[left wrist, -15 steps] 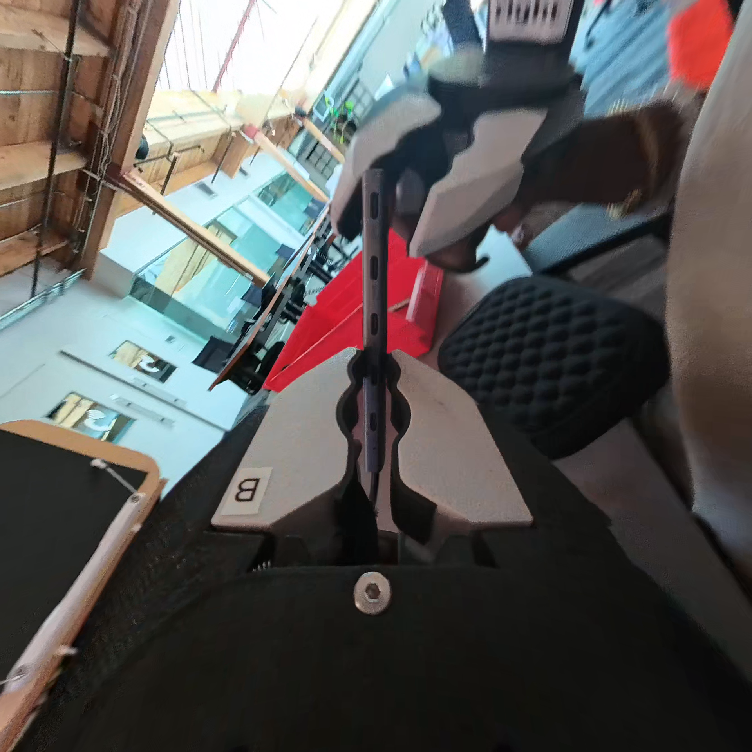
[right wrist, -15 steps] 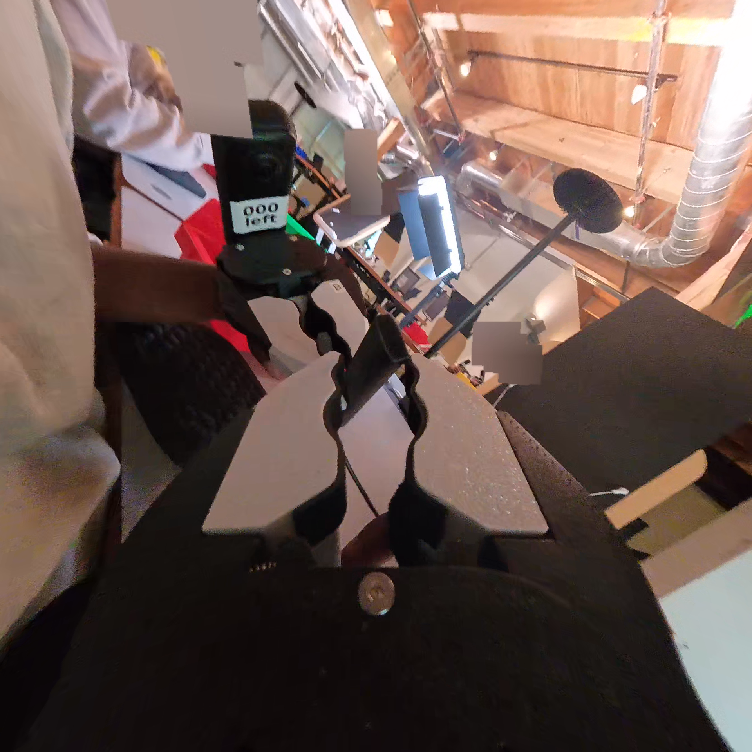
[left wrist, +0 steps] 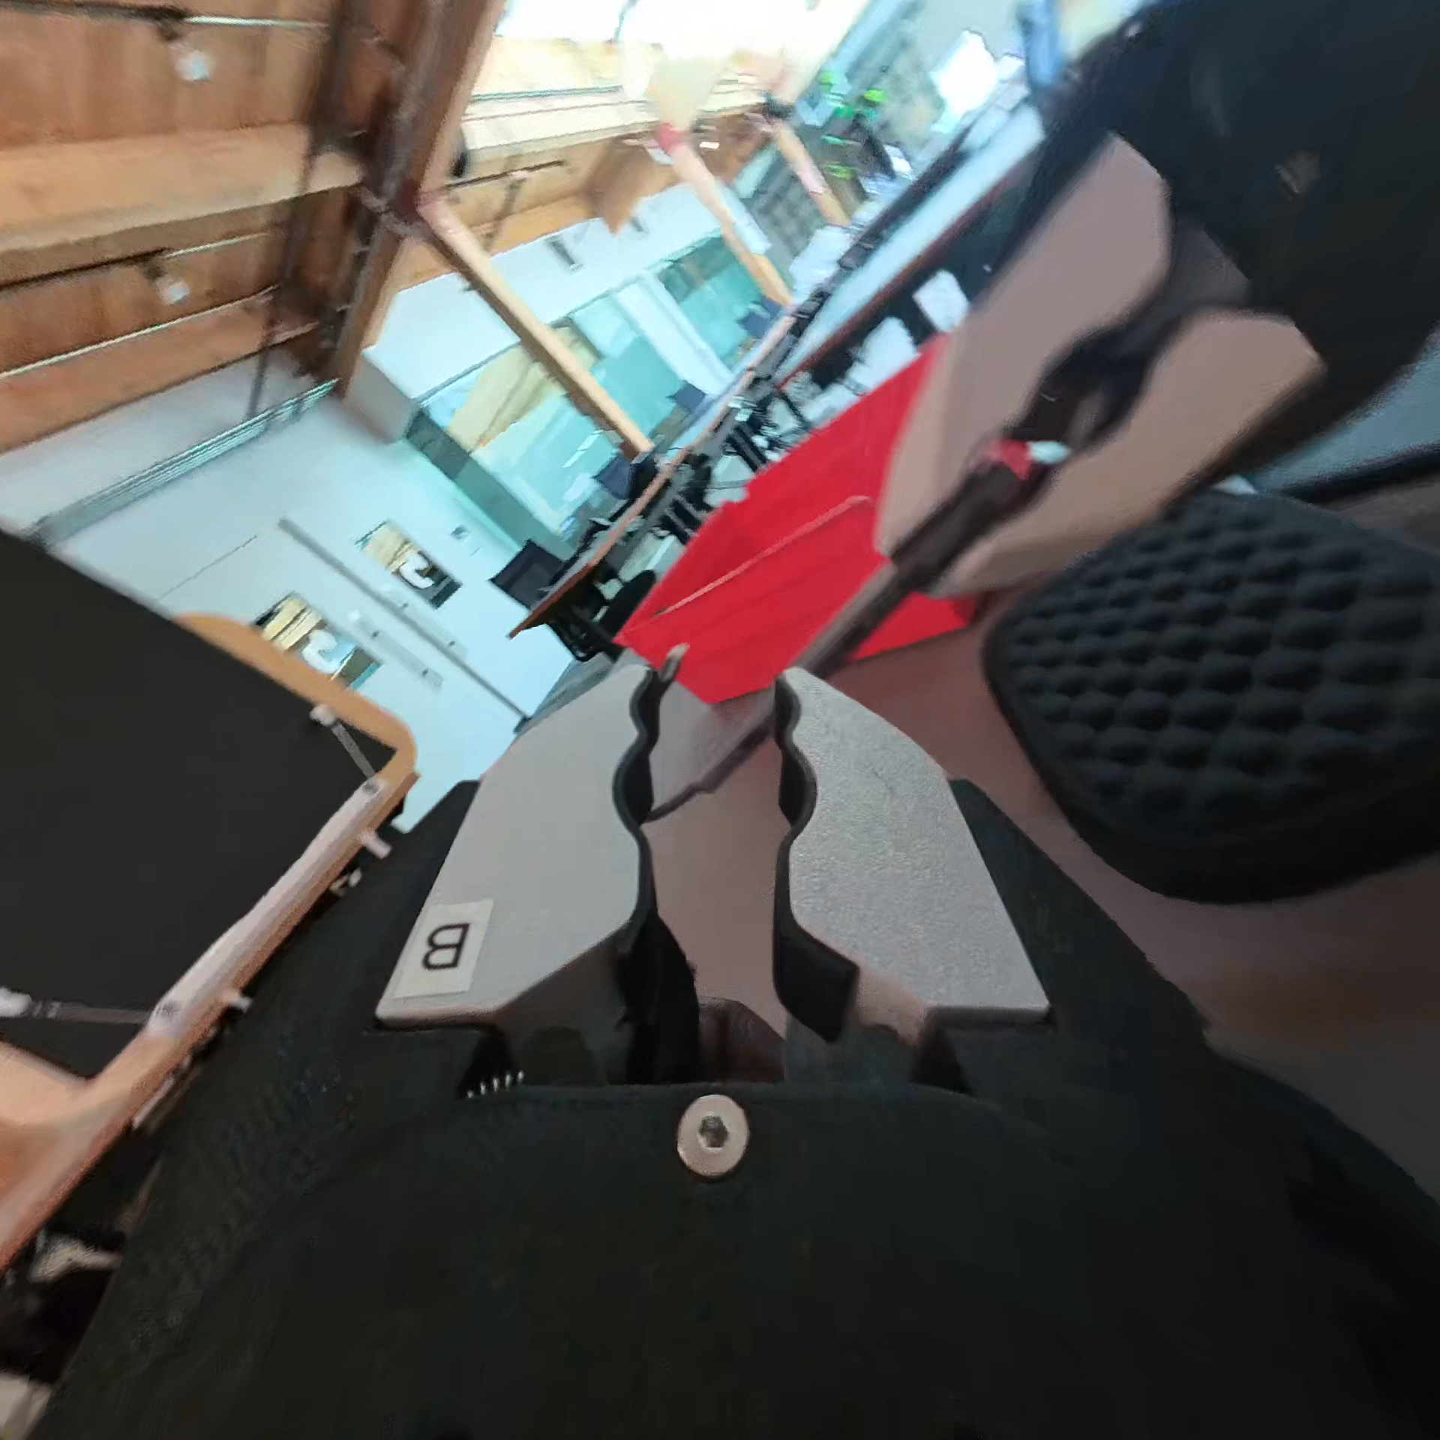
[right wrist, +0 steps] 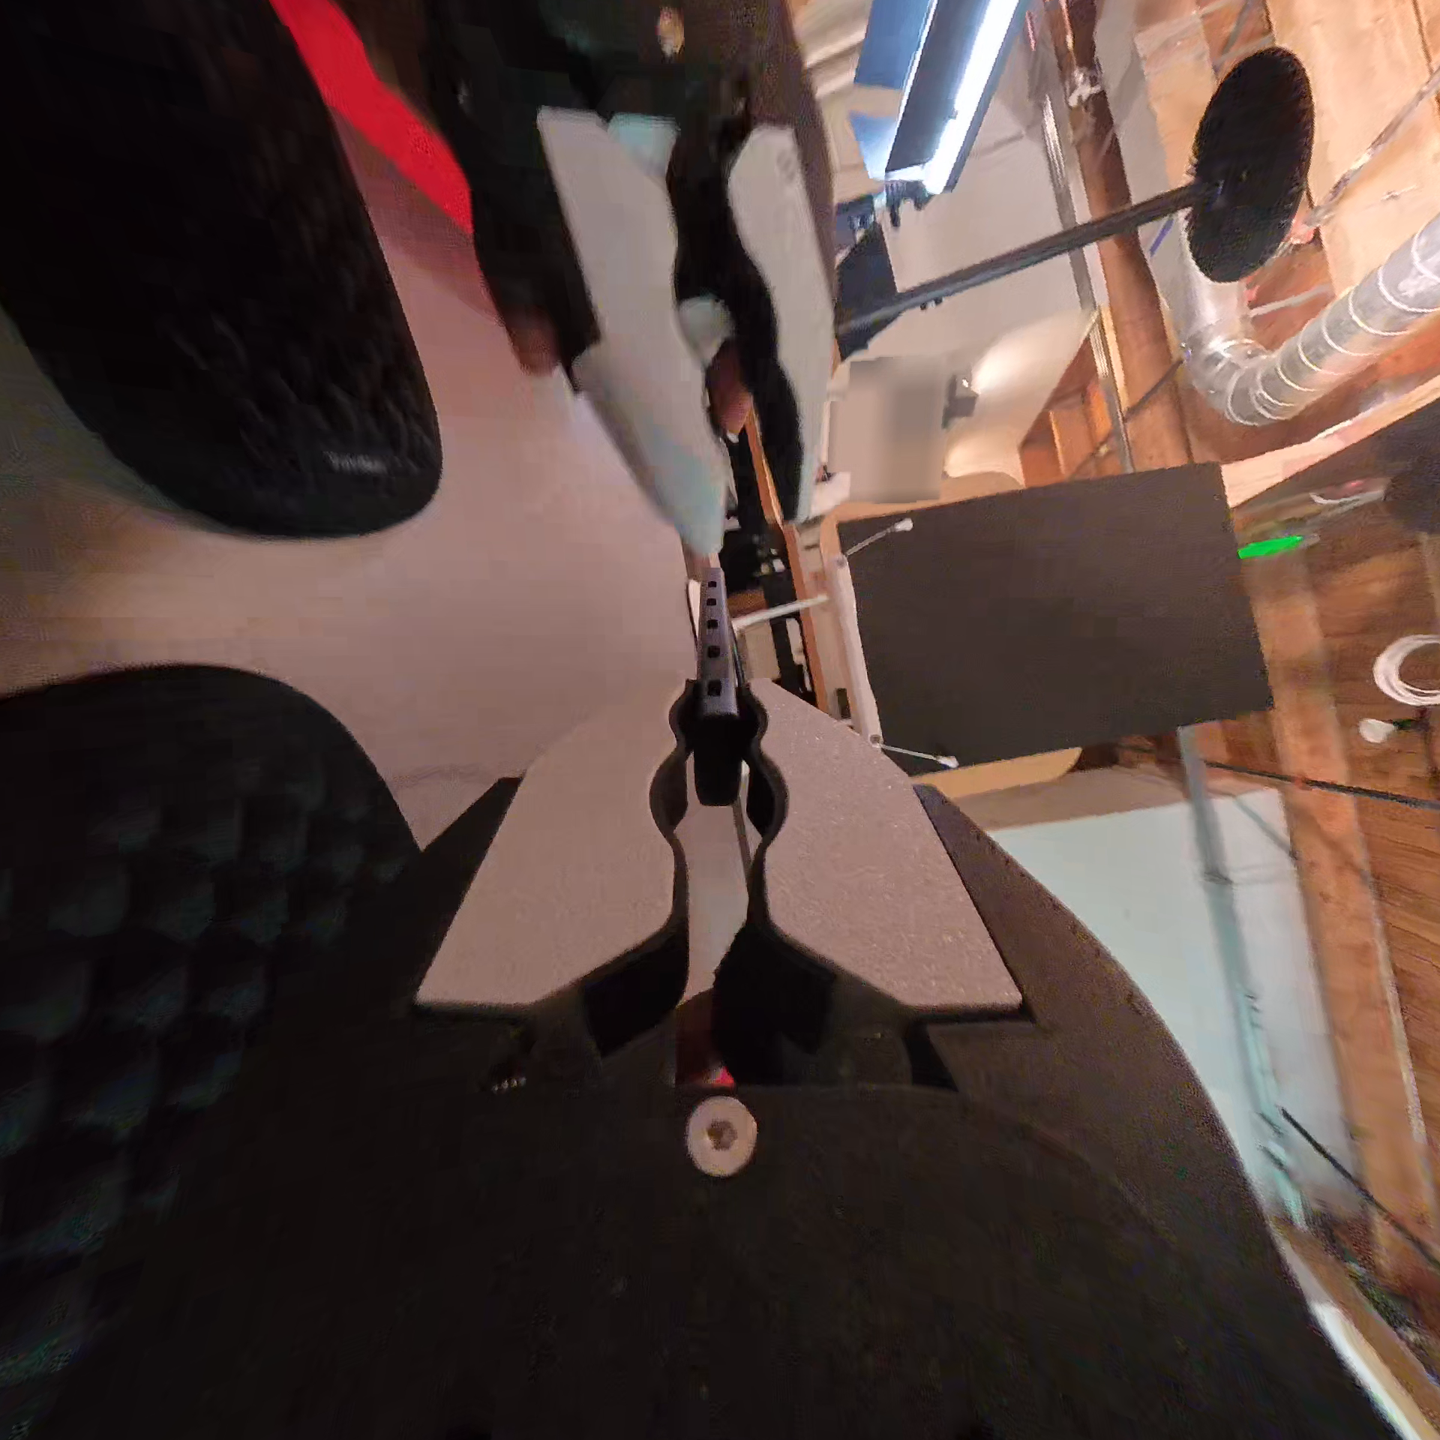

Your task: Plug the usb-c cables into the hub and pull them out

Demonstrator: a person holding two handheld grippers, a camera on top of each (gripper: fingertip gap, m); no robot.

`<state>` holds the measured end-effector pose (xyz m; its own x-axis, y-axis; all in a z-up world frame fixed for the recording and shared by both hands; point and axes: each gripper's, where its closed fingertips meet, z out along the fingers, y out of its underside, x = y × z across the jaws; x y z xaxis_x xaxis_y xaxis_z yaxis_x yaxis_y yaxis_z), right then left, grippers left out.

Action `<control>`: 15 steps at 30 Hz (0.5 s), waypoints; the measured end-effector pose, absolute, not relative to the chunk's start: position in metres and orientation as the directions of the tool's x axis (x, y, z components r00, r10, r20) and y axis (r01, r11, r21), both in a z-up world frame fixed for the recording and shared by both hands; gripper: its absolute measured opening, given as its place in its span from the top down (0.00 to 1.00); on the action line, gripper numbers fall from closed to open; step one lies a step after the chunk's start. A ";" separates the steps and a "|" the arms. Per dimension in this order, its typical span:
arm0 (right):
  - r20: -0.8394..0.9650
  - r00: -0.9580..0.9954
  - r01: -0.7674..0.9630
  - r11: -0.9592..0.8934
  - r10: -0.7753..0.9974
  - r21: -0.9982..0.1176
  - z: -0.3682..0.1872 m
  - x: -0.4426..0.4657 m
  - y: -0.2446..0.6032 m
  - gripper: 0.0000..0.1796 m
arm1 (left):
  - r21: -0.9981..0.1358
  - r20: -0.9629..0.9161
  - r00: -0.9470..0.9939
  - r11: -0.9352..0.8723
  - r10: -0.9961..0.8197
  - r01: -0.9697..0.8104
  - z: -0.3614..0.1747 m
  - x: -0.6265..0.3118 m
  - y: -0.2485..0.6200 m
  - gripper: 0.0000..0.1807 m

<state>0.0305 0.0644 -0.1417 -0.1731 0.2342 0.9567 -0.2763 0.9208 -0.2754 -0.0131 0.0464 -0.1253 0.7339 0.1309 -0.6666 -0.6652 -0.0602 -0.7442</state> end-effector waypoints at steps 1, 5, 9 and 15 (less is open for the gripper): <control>0.966 -0.173 -0.231 0.946 0.191 -0.228 -0.151 0.025 0.072 0.95 | -0.773 -0.629 0.756 -0.038 0.184 -0.634 -0.118 -0.021 0.042 0.83; 0.936 -0.320 -0.149 0.968 0.144 -0.200 -0.192 0.014 0.085 0.95 | -0.886 -0.416 0.870 0.097 0.263 -0.453 -0.095 -0.035 0.025 0.82; 0.794 -0.551 -0.032 0.945 0.256 -0.327 -0.223 0.022 0.091 0.93 | -0.951 -0.234 0.931 0.132 0.281 -0.279 -0.064 -0.035 0.005 0.77; 0.526 -0.696 0.166 0.822 0.489 -0.544 -0.242 0.034 0.095 0.86 | -0.946 -0.297 0.834 -0.263 0.465 -0.190 -0.066 -0.064 -0.098 0.77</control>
